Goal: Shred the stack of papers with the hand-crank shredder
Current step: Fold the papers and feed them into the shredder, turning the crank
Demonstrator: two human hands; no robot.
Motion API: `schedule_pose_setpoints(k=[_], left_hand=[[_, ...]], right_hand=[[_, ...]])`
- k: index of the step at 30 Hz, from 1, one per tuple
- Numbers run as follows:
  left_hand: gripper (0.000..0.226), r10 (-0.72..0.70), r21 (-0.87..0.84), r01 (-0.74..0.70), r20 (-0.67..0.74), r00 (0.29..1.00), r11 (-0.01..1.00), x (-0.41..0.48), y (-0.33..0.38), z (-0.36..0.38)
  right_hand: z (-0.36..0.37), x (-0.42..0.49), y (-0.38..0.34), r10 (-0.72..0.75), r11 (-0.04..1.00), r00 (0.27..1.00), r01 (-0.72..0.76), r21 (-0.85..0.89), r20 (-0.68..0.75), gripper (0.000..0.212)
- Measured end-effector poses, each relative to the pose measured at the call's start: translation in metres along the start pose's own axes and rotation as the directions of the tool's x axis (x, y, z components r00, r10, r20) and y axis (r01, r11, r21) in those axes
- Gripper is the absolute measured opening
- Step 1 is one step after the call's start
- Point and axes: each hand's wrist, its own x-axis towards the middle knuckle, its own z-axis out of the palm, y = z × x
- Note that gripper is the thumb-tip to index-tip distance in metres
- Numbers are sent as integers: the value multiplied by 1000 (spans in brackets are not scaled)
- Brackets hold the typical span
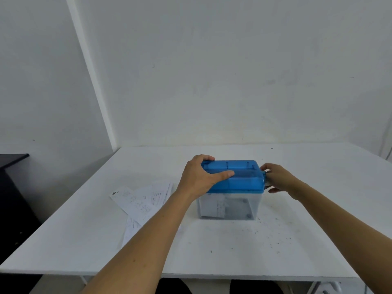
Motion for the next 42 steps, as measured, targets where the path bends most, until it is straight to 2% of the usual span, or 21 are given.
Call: schedule_pose_setpoints(k=[5, 10, 13, 16, 19, 26, 29, 33, 38, 42], left_hand=[[70, 0, 17, 0, 1, 1000, 1000, -3, 4, -1], [72, -22, 34, 21, 35, 999, 999, -3, 5, -3], [77, -31, 51, 27, 77, 997, 998, -3, 6, -10], [81, -41, 17, 41, 3, 999, 999, -6, 2, -25], [69, -118, 18, 120, -96, 988, 993, -6, -12, -50], [35, -227, 181, 271, -230, 946, 946, -27, -67, -130], [29, -282, 257, 340, -238, 929, 904, -40, -90, -152], [28, -353, 275, 413, -243, 903, 868, -57, -116, -164], [37, -393, 278, 434, -194, 899, 857, -76, -145, -156], [68, -420, 314, 443, -143, 896, 840, -82, -159, -150]], right_hand=[[-8, -1, 0, -20, 1000, 996, 20, -1, -92, 10], [-25, -10, -26, -169, 984, 950, 179, 18, -264, 7], [-27, -26, -61, -299, 951, 912, 309, -9, -281, 10], [-15, -46, -97, -430, 901, 875, 430, -51, -220, 16], [4, -59, -125, -505, 863, 853, 502, -58, -132, 20], [65, -75, -171, -577, 814, 816, 578, -58, 33, 15], [92, -82, -185, -601, 793, 793, 607, -51, 98, 15], [134, -88, -193, -582, 803, 790, 596, -17, 191, 15], [199, -81, -177, -479, 843, 815, 531, -90, 326, 18], [243, -70, -156, -359, 871, 861, 448, -201, 360, 35]])
